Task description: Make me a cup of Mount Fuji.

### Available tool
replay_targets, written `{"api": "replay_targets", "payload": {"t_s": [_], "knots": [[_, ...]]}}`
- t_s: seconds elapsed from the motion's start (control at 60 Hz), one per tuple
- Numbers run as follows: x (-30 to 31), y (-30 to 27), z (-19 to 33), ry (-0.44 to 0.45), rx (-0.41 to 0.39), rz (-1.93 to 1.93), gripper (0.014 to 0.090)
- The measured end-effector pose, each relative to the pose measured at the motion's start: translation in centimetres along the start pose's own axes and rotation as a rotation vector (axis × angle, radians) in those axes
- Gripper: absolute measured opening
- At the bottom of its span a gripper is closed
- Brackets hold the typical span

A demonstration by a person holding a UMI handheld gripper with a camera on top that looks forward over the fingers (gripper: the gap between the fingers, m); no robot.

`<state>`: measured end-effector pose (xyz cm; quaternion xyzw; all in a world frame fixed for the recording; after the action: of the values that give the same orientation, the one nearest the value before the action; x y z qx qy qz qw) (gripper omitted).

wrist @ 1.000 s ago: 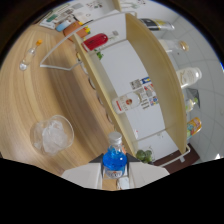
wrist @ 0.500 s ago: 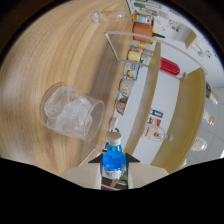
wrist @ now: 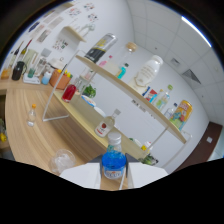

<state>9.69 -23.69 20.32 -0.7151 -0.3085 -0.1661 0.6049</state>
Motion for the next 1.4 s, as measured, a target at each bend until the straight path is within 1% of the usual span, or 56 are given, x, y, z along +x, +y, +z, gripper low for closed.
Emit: {"api": "replay_targets", "payload": {"t_s": [0.1,0.217,0.317,0.417,0.55,0.733,0.817,0.867,0.983,1.133,1.167,1.217,1.3,1.35,1.383,1.4], "knots": [[2.7,2.0,-0.9,-0.001,0.013,0.207,0.0361],[5.3,6.2,-1.4,0.018,0.011,0.404,0.036],[6.2,11.5,-0.8,0.036,-0.065,0.501,0.0361],[5.7,16.3,0.0,0.031,-0.143,0.565,0.036],[4.2,20.9,0.8,0.013,-0.235,0.648,0.036],[2.4,23.6,1.1,-0.016,-0.315,0.669,0.036],[2.3,23.8,1.1,-0.014,-0.324,0.675,0.0361],[2.0,24.5,1.1,-0.022,-0.362,0.666,0.0364],[1.9,24.6,0.8,-0.019,-0.376,0.671,0.037],[2.1,25.2,0.4,0.009,-0.391,0.686,0.0383],[2.3,25.3,0.2,0.021,-0.395,0.675,0.0409],[2.6,25.1,-0.1,0.034,-0.395,0.658,0.0472],[3.3,23.2,-0.9,0.047,-0.362,0.653,0.0562],[3.9,21.5,-1.5,0.058,-0.34,0.655,0.0734],[4.4,20.4,-2.1,0.071,-0.327,0.653,0.0793],[4.6,19.8,-2.4,0.082,-0.322,0.652,0.0804]]}}
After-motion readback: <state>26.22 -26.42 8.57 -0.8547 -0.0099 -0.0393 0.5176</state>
